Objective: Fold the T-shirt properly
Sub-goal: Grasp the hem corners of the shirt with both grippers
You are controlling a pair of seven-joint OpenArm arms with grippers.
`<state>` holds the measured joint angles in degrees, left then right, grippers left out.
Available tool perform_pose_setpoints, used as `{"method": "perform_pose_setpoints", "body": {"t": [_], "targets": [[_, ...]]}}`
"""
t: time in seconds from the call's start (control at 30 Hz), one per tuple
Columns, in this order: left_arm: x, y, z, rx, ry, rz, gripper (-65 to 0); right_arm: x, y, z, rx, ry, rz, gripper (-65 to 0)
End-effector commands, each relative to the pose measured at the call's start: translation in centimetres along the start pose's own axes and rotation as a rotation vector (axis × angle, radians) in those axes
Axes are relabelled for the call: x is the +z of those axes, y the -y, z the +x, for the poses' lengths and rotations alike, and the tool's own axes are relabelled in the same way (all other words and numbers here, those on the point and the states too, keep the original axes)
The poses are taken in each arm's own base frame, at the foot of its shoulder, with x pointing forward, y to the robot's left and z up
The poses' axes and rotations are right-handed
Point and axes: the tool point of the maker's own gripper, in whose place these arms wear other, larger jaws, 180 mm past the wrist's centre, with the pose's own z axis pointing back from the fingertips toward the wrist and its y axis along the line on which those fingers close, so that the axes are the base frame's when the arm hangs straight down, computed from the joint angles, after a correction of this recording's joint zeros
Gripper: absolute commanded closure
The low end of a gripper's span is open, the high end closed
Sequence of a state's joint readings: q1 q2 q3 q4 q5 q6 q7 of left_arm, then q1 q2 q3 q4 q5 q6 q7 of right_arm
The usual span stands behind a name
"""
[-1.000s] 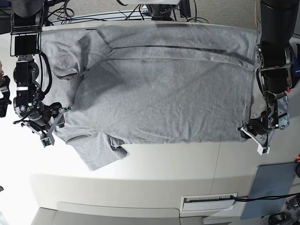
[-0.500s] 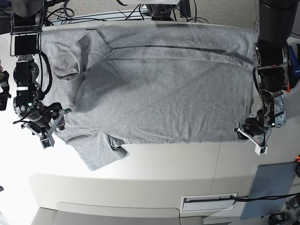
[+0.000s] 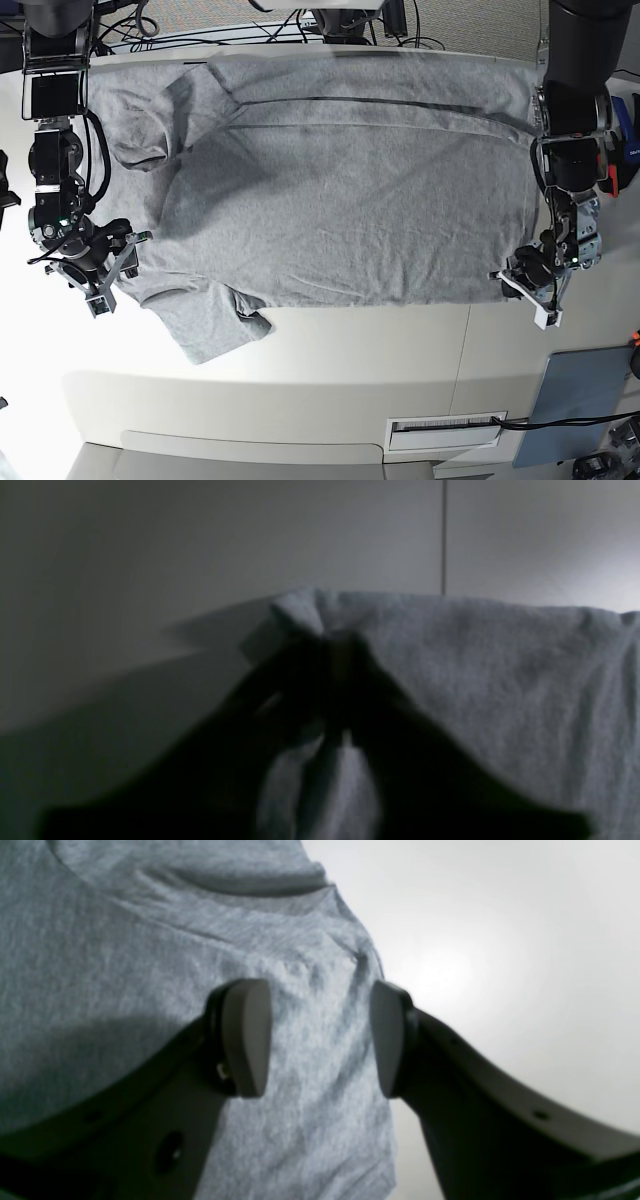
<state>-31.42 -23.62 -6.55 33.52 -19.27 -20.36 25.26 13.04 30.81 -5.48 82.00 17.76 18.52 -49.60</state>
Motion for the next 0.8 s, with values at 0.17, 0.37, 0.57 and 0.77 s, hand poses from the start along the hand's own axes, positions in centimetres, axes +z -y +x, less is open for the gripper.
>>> {"method": "perform_pose_setpoints", "body": {"t": [0.17, 0.37, 0.57, 0.77], "targets": [[0.1, -0.8, 0.4, -0.090, -0.003, 0.043, 0.0, 1.0, 3.0, 3.7, 0.098, 0.150, -0.120, -36.5], [0.0, 0.2, 0.2, -0.108, -0.008, -0.004, 0.0, 0.3, 3.5, 6.4, 0.066, 0.227, -0.130, -44.1], [0.0, 0.4, -0.1, -0.114, -0.026, -0.015, 0.0, -4.6, 2.1, 7.2, -0.061, 0.113, 0.005, -44.1], [0.0, 0.4, -0.1, -0.114, -0.025, -0.016, 0.0, -7.3, -0.4, 9.1, -0.158, 0.085, 0.097, -44.1]]}}
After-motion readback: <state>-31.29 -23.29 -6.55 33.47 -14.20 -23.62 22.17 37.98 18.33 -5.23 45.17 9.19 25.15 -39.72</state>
